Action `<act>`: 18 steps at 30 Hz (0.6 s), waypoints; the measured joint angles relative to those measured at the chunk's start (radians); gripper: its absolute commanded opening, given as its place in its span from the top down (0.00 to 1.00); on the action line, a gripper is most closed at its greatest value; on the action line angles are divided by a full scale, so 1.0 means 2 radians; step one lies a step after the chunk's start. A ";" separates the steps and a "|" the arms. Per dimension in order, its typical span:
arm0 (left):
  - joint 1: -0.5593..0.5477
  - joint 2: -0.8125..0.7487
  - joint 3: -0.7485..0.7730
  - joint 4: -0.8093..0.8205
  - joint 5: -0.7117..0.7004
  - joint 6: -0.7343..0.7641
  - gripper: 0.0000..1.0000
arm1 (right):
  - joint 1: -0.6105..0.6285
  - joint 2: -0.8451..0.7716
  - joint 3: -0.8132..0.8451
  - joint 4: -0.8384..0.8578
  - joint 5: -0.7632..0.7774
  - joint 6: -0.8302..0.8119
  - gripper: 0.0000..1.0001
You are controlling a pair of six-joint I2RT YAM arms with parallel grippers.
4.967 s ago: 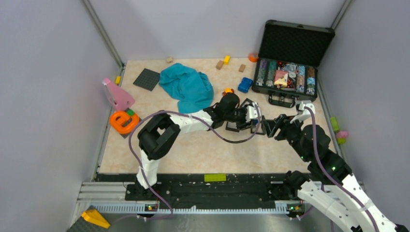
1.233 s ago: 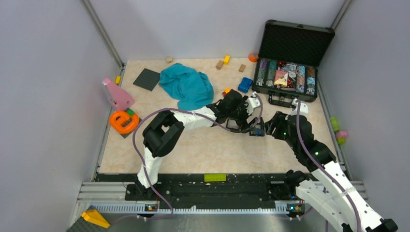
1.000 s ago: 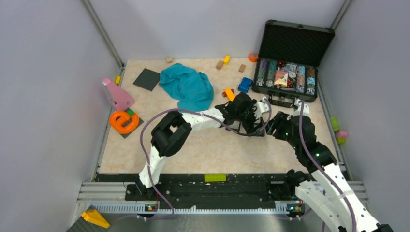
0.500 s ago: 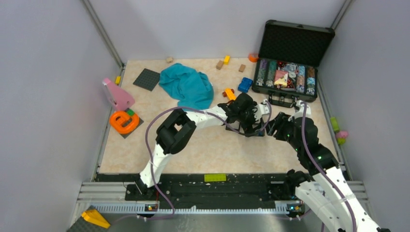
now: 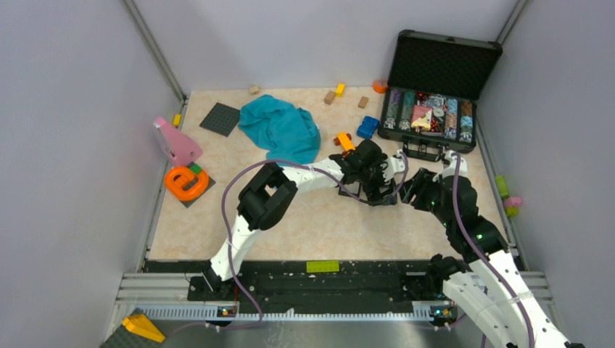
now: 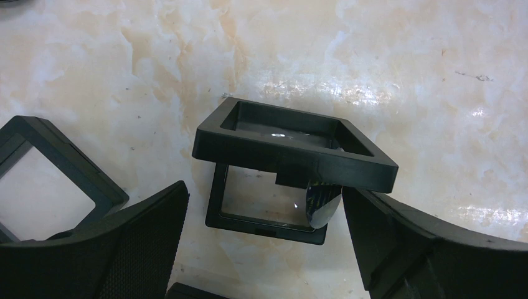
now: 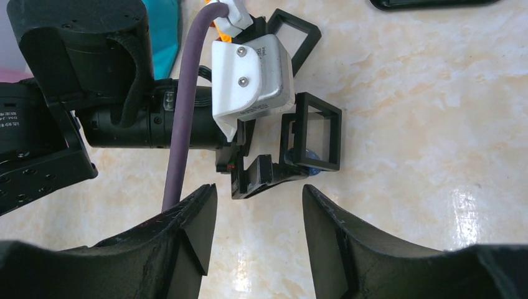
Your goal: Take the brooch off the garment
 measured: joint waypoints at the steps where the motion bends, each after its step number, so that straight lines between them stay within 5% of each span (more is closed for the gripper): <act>1: 0.000 0.000 0.000 -0.002 0.001 0.001 0.03 | 0.000 0.000 0.000 0.000 0.000 0.000 0.45; 14: 0.000 0.003 0.008 -0.008 0.007 0.001 0.27 | -0.003 0.000 0.000 0.000 -0.005 0.000 0.46; 18: 0.000 0.003 0.011 -0.008 0.009 0.001 0.17 | -0.003 0.000 0.000 0.000 -0.007 0.000 0.46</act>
